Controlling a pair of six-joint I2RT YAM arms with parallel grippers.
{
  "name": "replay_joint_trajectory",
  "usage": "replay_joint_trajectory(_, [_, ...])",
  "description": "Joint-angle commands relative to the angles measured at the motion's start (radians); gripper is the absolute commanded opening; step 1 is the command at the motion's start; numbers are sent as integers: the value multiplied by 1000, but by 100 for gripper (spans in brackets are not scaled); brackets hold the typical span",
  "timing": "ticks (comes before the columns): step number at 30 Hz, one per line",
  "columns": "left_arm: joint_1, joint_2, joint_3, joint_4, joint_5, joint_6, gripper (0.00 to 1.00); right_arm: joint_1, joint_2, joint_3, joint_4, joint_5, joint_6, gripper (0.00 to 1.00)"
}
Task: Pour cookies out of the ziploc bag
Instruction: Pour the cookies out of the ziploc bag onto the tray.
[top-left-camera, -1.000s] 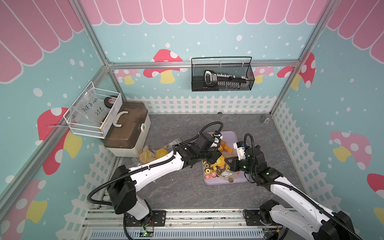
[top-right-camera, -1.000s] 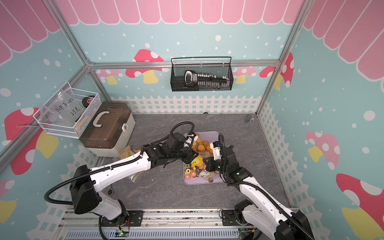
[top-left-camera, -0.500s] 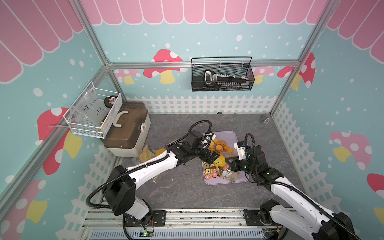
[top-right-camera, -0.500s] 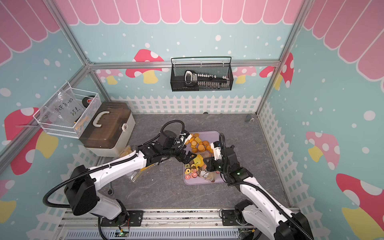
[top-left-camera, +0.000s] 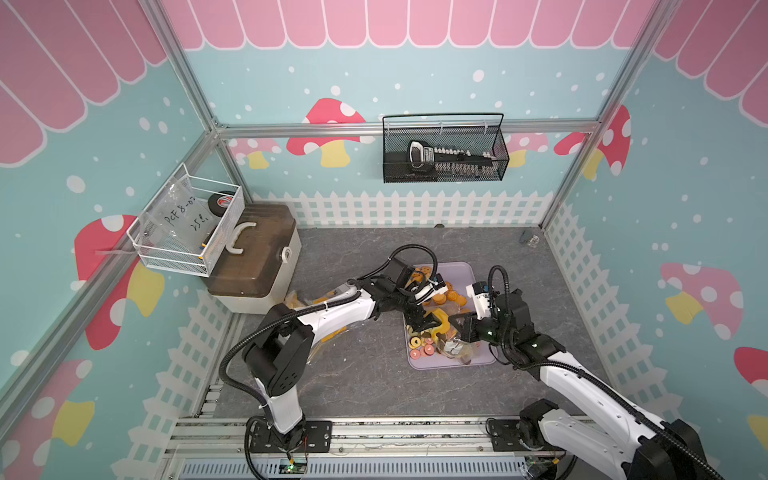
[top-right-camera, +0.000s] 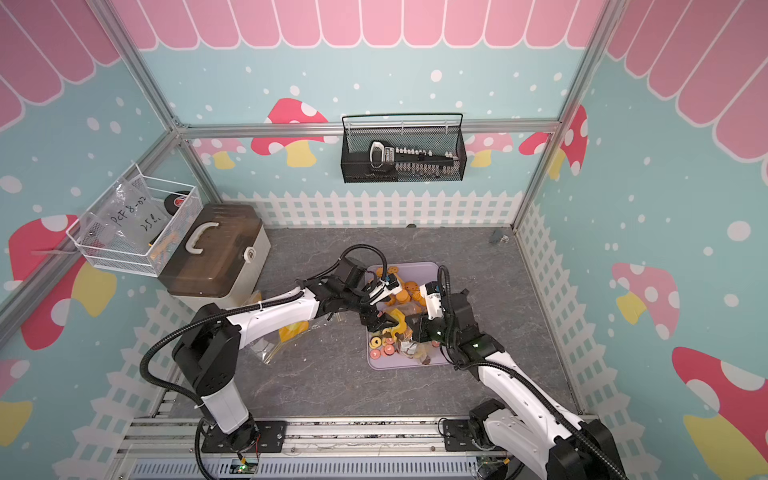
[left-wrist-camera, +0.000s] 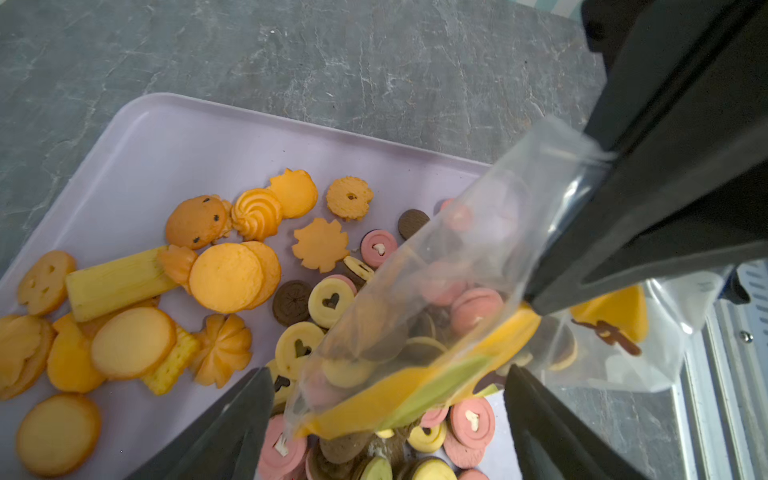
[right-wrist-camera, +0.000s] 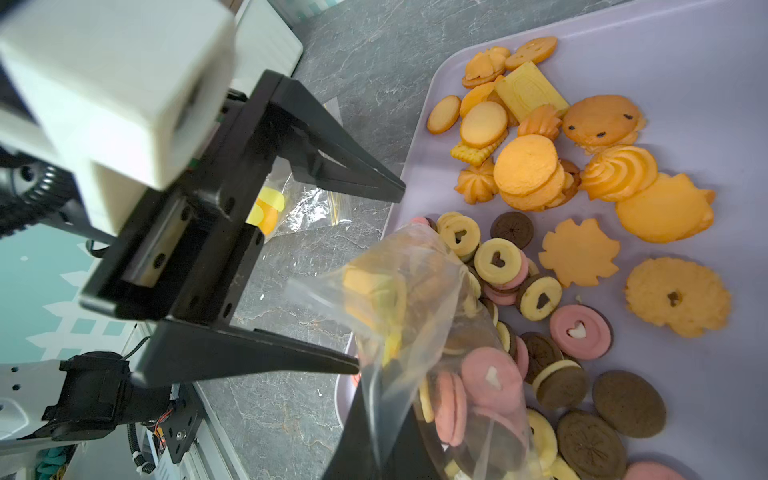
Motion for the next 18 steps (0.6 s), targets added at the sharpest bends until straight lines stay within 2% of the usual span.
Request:
replay_joint_trajectory(1, [3,23,58,-38,40,116,88,-7,3,13,28,-17,-12,0])
replay_joint_trajectory(4, [3,45,80,-42,61,121,78,-9,6,12,27,-17,-12,0])
replay_joint_trajectory(6, [5,64,106,-62,83,118,60,-9,9,11,28,-18,-12,0])
replay_joint_trajectory(8, [4,88,145,-103,97,124,39,-12,9,11,28,-18,-12,0])
replay_joint_trajectory(14, [5,122,206,-190,110,156,0,-16,4,11,26,-22,-8,0])
replay_joint_trajectory(18, [6,102,209,-205,99,158,0,-21,4,10,26,-24,-6,0])
